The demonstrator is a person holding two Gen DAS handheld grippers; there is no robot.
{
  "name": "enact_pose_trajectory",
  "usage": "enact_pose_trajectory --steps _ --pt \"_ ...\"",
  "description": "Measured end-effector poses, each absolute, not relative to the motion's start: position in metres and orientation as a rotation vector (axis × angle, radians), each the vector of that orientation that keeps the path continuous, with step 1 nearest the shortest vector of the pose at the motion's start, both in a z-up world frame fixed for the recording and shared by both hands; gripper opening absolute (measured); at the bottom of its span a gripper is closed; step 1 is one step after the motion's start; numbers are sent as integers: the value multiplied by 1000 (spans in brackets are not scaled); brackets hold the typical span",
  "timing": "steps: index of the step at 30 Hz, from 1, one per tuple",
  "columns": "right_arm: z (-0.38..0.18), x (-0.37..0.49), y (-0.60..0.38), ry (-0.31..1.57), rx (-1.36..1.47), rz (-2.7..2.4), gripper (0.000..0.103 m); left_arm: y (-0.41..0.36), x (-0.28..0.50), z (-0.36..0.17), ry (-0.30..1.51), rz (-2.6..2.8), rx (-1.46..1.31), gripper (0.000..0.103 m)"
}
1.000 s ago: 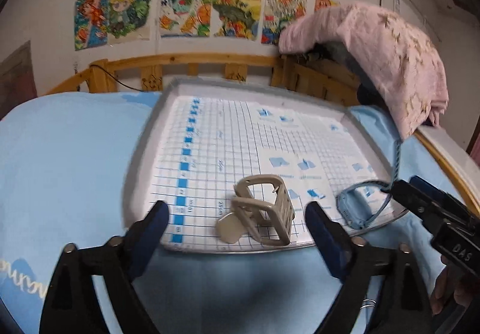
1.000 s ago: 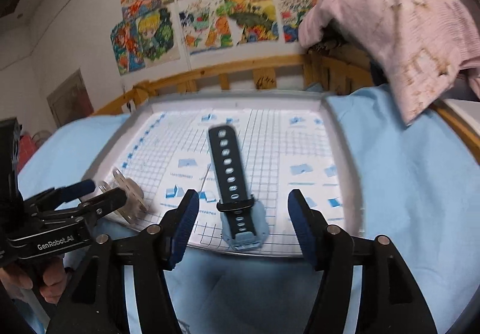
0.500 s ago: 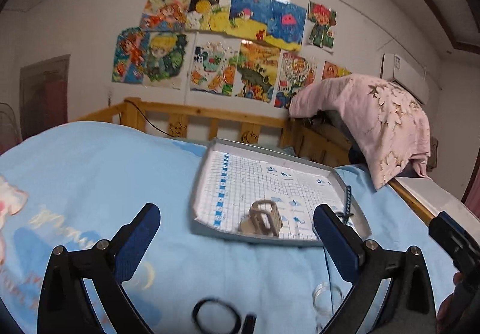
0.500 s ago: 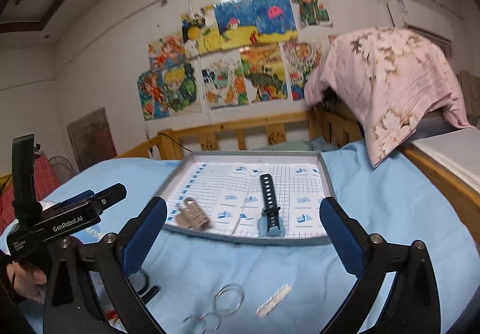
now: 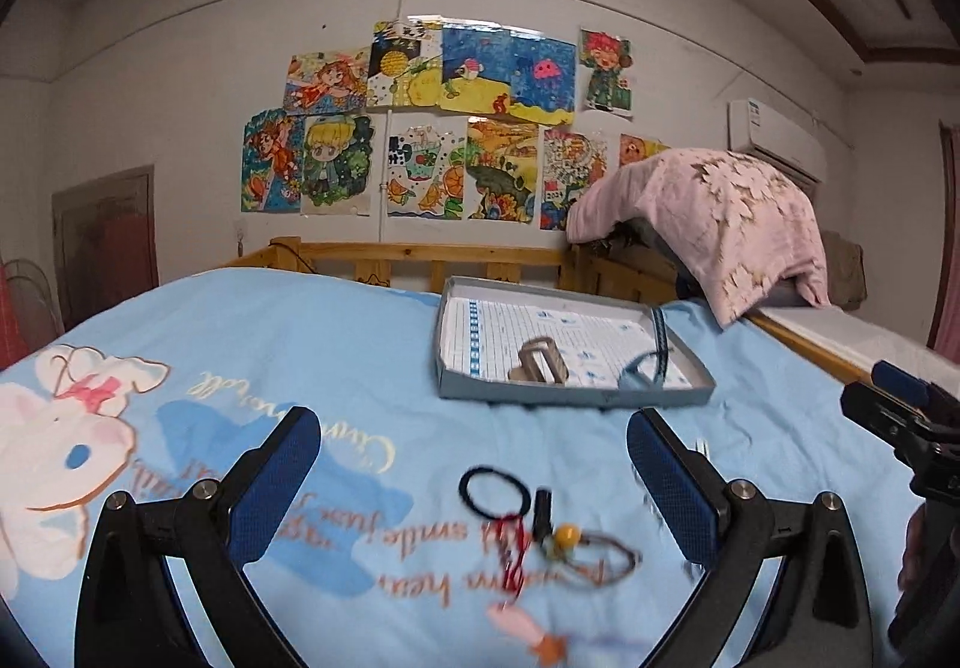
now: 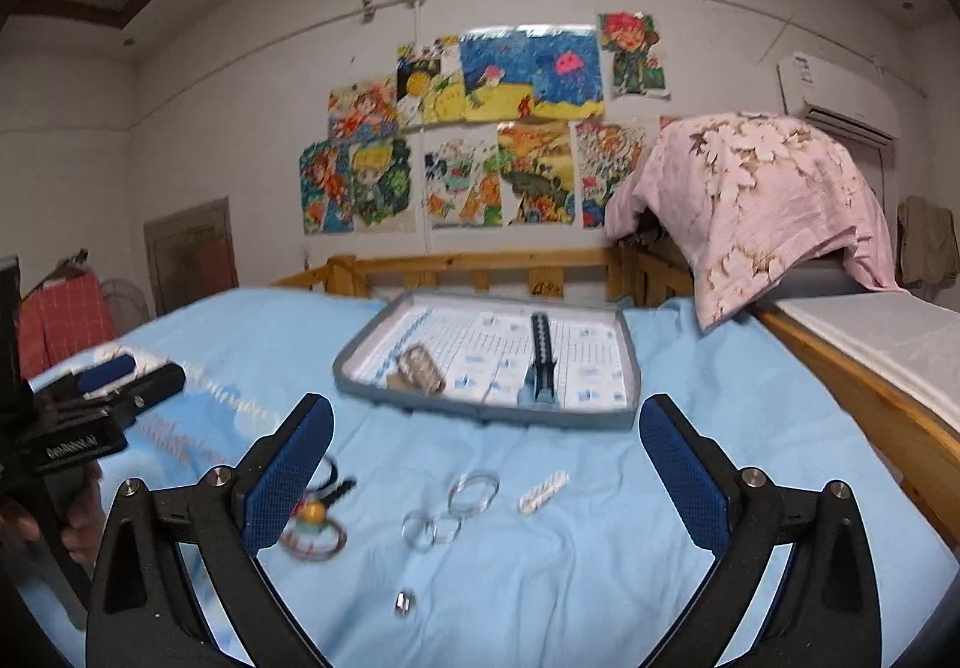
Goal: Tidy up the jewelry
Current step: 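Withdraw both tools from the tray back over the bed cover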
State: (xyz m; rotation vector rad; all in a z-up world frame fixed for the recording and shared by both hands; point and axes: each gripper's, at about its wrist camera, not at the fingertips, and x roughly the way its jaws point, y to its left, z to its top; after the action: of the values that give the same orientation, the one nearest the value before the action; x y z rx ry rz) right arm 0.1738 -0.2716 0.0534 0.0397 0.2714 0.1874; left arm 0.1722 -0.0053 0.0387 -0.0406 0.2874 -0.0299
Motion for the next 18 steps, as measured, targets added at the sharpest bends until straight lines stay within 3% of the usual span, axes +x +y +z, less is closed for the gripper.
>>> enact_pose_trajectory --steps 18 --pt "26 122 -251 343 37 220 100 1 116 13 317 -59 -37 103"
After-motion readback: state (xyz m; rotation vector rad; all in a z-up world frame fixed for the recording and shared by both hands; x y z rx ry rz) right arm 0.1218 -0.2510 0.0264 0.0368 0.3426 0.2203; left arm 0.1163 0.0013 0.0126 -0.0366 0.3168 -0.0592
